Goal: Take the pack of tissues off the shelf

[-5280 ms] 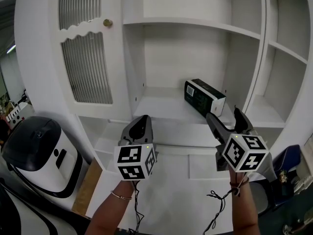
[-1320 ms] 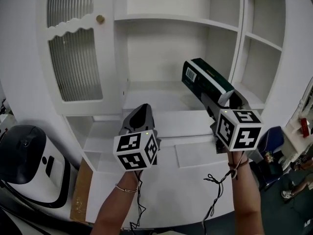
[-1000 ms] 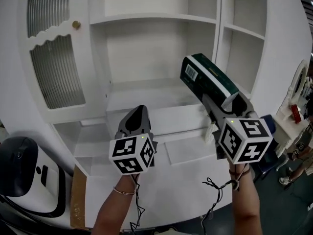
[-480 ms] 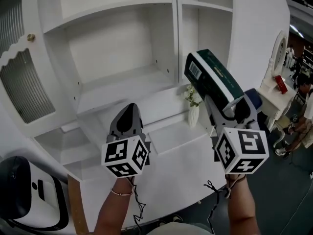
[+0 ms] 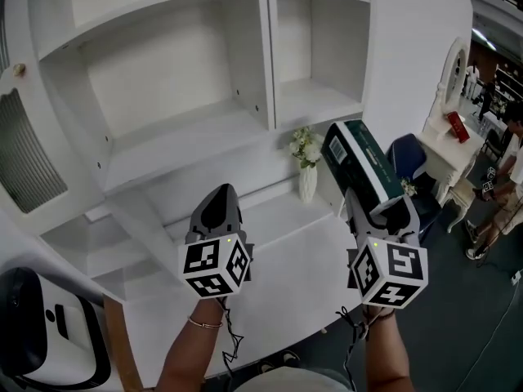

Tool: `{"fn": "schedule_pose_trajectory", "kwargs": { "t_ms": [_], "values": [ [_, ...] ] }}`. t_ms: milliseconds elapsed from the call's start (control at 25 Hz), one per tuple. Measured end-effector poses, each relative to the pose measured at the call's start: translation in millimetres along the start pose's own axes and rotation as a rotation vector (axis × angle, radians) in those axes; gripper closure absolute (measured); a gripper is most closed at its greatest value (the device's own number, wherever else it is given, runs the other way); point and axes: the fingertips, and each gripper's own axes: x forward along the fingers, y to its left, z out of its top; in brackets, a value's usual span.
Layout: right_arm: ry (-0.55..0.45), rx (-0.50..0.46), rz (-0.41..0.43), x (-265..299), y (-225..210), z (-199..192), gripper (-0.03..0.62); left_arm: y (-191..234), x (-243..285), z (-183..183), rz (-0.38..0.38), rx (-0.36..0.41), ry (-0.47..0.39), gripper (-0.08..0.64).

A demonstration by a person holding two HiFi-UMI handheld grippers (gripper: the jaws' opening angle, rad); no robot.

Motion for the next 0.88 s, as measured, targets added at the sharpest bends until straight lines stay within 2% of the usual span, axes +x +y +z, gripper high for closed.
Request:
{"fn": "schedule_pose_trajectory", "kwargs": {
  "t_ms": [360,600,880],
  "values": [
    [0.077,0.079,-0.003,8.5,-0.6,-74.3,0.239,29.9,-4.6,-42.0,0.084,0.005,0.044,0.543],
    [0.102,0.073,0.061,25.2,24.3,-117.8,0.239,66.7,-19.8,-76.1,0.176,0.010,0.109,0.543],
    [0.150,0.055,0.156,44.1,65.7,-166.7,0.239,99.2,-45.8,-113.5,0.293,-0.026,0.145,0.543]
  ]
}}
